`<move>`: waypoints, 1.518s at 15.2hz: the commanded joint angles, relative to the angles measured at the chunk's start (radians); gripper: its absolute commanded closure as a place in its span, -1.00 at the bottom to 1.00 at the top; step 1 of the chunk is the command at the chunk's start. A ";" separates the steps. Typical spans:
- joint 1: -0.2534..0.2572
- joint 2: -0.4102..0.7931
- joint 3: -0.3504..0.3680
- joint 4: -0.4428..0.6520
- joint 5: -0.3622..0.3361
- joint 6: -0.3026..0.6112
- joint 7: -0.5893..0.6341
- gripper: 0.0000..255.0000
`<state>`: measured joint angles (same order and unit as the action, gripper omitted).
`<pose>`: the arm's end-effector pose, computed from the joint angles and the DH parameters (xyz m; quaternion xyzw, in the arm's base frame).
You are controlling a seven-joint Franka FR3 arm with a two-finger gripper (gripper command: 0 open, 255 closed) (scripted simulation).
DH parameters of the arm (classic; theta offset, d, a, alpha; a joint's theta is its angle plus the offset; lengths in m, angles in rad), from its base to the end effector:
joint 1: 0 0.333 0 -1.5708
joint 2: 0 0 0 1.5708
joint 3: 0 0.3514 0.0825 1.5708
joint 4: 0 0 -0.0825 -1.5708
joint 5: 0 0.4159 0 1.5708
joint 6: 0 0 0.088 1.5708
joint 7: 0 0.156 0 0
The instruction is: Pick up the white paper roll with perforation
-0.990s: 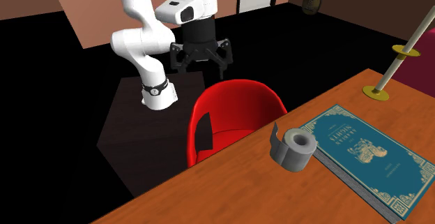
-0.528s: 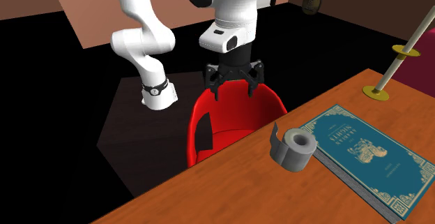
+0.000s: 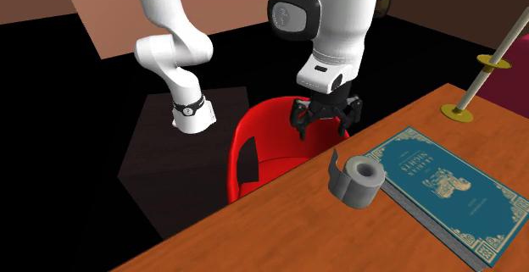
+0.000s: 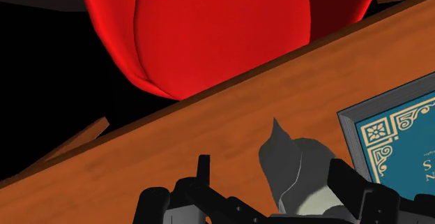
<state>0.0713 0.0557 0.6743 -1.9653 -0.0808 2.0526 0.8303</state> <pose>0.4518 0.4014 0.4267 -0.9993 0.0252 -0.0290 0.0024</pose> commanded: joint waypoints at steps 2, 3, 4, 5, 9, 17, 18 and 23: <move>0.049 0.148 0.013 0.099 -0.111 0.003 0.107 -1.00; 0.060 0.166 0.009 0.113 -0.123 0.001 0.119 -1.00; 0.062 0.171 0.007 0.105 -0.127 0.013 0.122 -1.00; 0.064 0.176 0.005 0.097 -0.132 0.025 0.125 -1.00; 0.069 0.199 -0.002 0.068 -0.152 0.071 0.140 -1.00; 0.070 0.207 -0.005 0.057 -0.160 0.088 0.145 1.00; 0.070 0.207 -0.005 0.057 -0.160 0.088 0.145 1.00; 0.070 0.202 -0.003 0.064 -0.156 0.078 0.142 1.00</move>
<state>0.1413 0.2599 0.6701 -1.9062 -0.2387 2.1364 0.9742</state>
